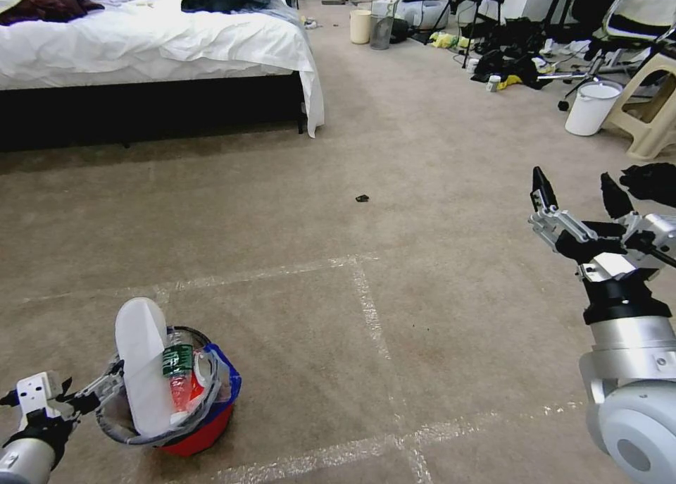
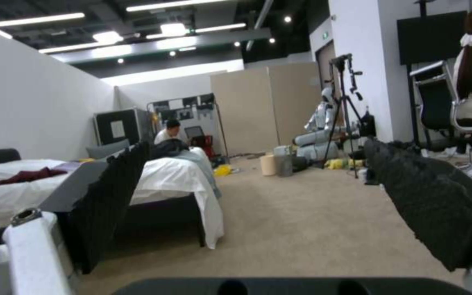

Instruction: Pick up the trash bin and place the garbage on the floor into it.

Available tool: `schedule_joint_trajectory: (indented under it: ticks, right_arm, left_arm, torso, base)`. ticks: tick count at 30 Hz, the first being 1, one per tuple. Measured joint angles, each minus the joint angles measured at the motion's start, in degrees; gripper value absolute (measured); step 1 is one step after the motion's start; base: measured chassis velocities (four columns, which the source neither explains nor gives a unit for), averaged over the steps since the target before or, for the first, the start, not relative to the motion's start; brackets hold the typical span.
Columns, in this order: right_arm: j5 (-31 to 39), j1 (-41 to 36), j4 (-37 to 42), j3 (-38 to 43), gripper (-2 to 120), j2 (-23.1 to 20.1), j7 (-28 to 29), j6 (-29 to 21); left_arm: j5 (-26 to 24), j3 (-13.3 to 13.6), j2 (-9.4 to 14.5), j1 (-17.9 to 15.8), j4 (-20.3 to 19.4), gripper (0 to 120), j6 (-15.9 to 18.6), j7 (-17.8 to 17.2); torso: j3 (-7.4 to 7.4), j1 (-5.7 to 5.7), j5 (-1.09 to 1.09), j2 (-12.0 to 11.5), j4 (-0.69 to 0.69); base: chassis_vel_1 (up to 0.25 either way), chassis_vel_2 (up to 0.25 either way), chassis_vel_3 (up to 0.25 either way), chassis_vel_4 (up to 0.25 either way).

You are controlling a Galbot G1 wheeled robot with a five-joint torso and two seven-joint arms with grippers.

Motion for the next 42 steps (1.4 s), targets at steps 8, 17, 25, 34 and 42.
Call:
schedule_joint_trajectory:
  ticks: [8, 17, 25, 34, 42]
  right_arm:
    - [-1.68, -0.27, -0.01, -0.06, 100, 0.44, -0.32, 1.80]
    - [-7.97, -2.43, -1.36, 0.58, 100, 3.23, -0.64, 5.69]
    - [-12.78, -4.85, -4.99, -1.48, 100, 6.76, 0.85, 8.26]
    - [-16.94, -6.20, -9.16, -3.81, 100, 9.04, 4.79, 7.06]
    - [-17.66, -6.25, -10.58, -5.21, 100, 9.43, 4.53, 6.57]
  left_arm:
    - [7.98, -1.86, -1.76, -1.96, -0.85, 98, -13.40, 3.75]
    - [13.52, 0.03, -3.02, -1.83, -6.64, 100, -20.75, 7.17]
    - [15.34, 1.55, -3.75, -0.88, -11.11, 100, -22.91, 6.36]
    - [18.41, 3.73, -5.38, -1.40, -11.54, 100, -25.30, 4.14]
    - [17.98, 4.10, -5.57, -1.50, -11.48, 100, -25.30, 3.85]
  torso:
    - [0.00, 0.01, 0.00, 0.00, 0.00]
    - [0.00, 0.01, 0.01, 0.00, -0.01]
    - [0.00, 0.00, 0.01, 0.00, 0.00]
    - [0.00, 0.00, 0.00, 0.00, 0.00]
    - [0.00, 0.00, 0.00, 0.00, 0.00]
  base:
    - [0.000, 0.000, 0.000, 0.000]
    - [0.000, 0.000, 0.000, 0.000]
    - [0.000, 0.000, 0.000, 0.000]
    - [0.000, 0.000, 0.000, 0.000]
    - [0.000, 0.000, 0.000, 0.000]
